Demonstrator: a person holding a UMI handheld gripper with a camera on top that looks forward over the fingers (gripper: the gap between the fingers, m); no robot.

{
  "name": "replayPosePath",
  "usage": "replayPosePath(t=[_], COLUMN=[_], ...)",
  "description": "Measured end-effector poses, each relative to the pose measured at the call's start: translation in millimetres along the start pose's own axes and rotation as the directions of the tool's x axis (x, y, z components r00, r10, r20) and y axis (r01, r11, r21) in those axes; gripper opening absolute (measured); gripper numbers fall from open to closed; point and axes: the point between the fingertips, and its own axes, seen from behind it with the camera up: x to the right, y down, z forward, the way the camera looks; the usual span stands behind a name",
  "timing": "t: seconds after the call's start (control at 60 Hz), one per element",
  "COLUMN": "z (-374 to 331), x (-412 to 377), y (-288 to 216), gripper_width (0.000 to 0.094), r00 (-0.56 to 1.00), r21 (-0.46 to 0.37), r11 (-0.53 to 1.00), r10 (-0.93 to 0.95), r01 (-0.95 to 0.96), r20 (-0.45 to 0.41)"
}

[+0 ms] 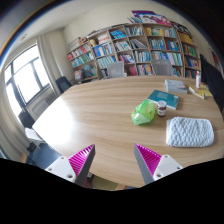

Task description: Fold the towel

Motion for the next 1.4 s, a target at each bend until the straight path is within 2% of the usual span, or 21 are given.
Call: replayPosePath(t=[0.117,0.15,0.217,0.4,0.467,0.617,0.683,0.717,0.75,0.767,0.833,0.933,0.967,1.1,1.183,1.25,1.333,1.4], z=[6.2,14.7,17.7,71.9,93.8,146.7,163.9,171.5,166.3,165.7,164.1,159.0,151.9,100.8,62.9,38.1,17.6,11.0], x=[20.8,47.3,68.2,214.8,249.9,294.7,311.1,311.1,316.5,317.5,319.1,312.4,307.6,326.7,363.1,401.6,465.3,509.6], y=[-2.1,-1.4,-5.7,-9.4,-12.3,15.1,50.9,45.1,46.4,44.5,44.2,37.1,24.6,-41.7,-72.6,-79.0,-59.2,-20.0], gripper_width=[0.0812,0.081,0.0806,0.0752,0.0719,0.0549,0.0352,0.0305,0.0169,0.0135,0.0048,0.0025,0.0026,0.0026,0.0029,0.0033,0.0034,0.0035], r00=[0.999,0.999,0.994,0.954,0.942,0.935,0.934,0.938,0.935,0.933,0.934,0.955,0.967,0.98,0.97,0.956,0.924,0.894], r21=[-0.002,-0.003,-0.005,-0.036,-0.043,-0.146,-0.232,-0.191,-0.201,-0.199,-0.202,-0.198,-0.169,-0.03,0.04,0.073,0.062,-0.001], r11=[1.0,1.0,1.0,0.998,0.996,0.985,0.972,0.981,0.978,0.977,0.973,0.975,0.982,0.999,0.994,0.985,0.981,0.977], r10=[0.014,0.018,0.026,-0.061,-0.088,-0.135,-0.118,-0.105,-0.127,-0.143,-0.17,-0.153,-0.117,0.017,0.106,0.169,0.193,0.195], r01=[-0.014,-0.018,-0.026,0.053,0.078,0.091,0.038,0.042,0.061,0.079,0.109,0.104,0.08,-0.023,-0.1,-0.156,-0.183,-0.214], r20=[-0.032,-0.044,-0.102,-0.293,-0.324,-0.329,-0.339,-0.332,-0.332,-0.331,-0.315,-0.255,-0.225,-0.198,-0.217,-0.242,-0.331,-0.404])
